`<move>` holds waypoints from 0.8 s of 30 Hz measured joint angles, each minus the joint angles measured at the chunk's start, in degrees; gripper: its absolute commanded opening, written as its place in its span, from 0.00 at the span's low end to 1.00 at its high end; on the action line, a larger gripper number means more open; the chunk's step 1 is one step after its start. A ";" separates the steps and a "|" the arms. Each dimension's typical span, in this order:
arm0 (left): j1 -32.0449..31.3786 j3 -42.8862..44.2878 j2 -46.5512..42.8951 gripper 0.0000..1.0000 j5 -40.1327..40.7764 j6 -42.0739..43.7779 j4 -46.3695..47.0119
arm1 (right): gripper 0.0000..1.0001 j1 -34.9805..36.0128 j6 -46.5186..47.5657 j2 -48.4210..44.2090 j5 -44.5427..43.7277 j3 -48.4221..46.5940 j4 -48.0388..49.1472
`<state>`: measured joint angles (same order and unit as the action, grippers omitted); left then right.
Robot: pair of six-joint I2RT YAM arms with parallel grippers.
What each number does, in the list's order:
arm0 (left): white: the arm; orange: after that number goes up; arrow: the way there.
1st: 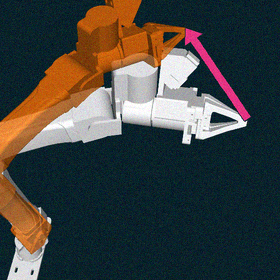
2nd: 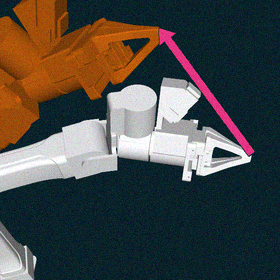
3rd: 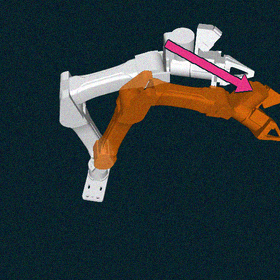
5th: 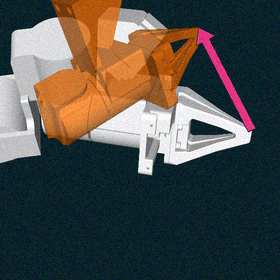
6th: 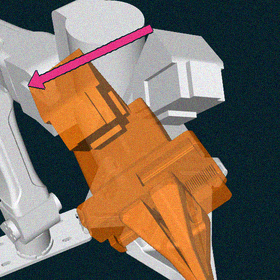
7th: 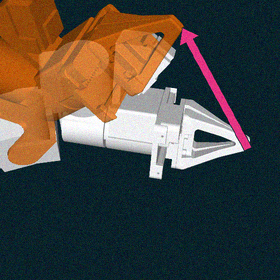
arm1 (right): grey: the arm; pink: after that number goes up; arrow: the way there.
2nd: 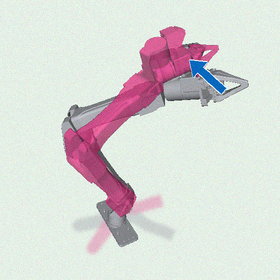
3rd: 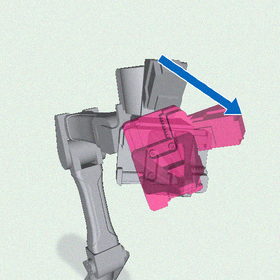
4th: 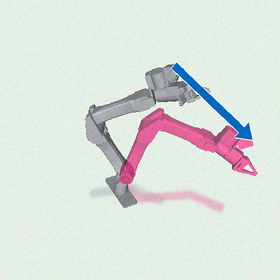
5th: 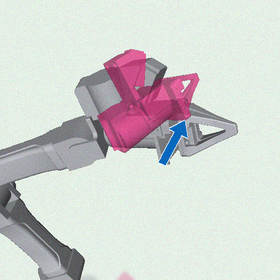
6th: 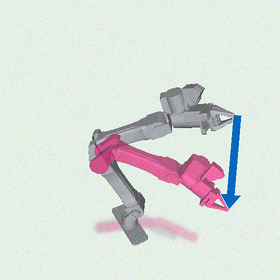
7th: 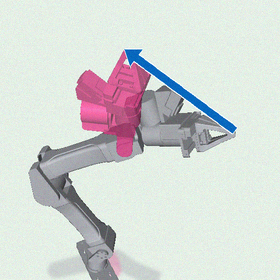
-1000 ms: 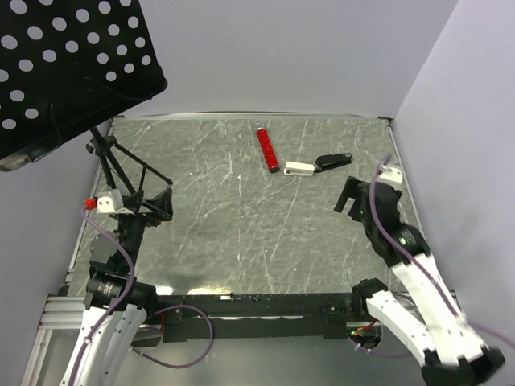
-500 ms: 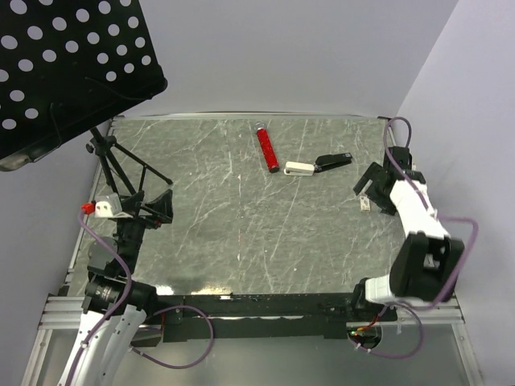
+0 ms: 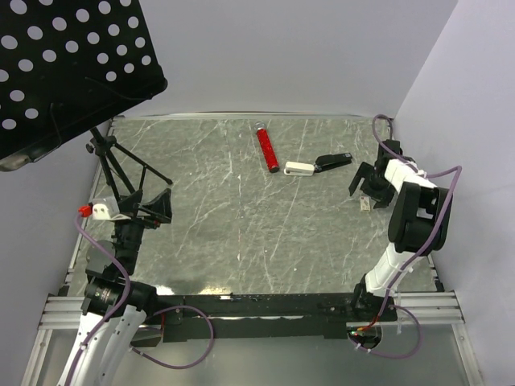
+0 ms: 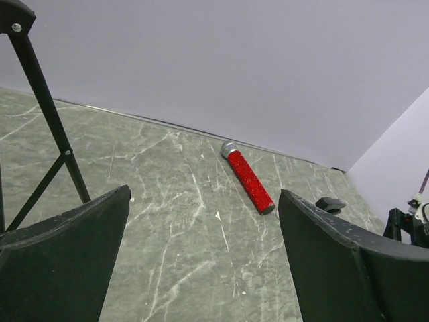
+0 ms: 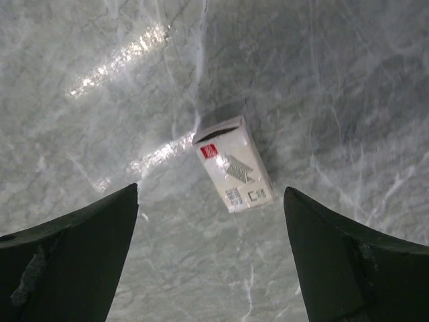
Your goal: Load the staples into the stapler
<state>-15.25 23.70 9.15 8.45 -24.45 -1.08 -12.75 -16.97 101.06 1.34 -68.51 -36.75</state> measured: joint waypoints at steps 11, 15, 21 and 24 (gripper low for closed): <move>0.00 0.00 0.00 0.97 -0.04 0.31 -0.02 | 0.69 -0.04 4.26 7.13 1.40 -3.61 -0.11; 0.00 0.00 0.02 0.97 -0.07 0.35 0.02 | 0.64 -0.04 4.87 7.13 1.53 -3.45 0.09; 0.00 0.00 0.07 0.97 -0.07 0.37 0.20 | 0.55 0.31 5.53 7.08 0.13 -2.80 0.55; 0.00 0.00 0.07 0.97 -0.09 0.37 0.46 | 0.53 1.01 6.08 6.97 -1.14 -2.54 0.74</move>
<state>-15.25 23.70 9.21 8.36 -24.08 -0.62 -11.75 -10.90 108.03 0.21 -71.05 -36.01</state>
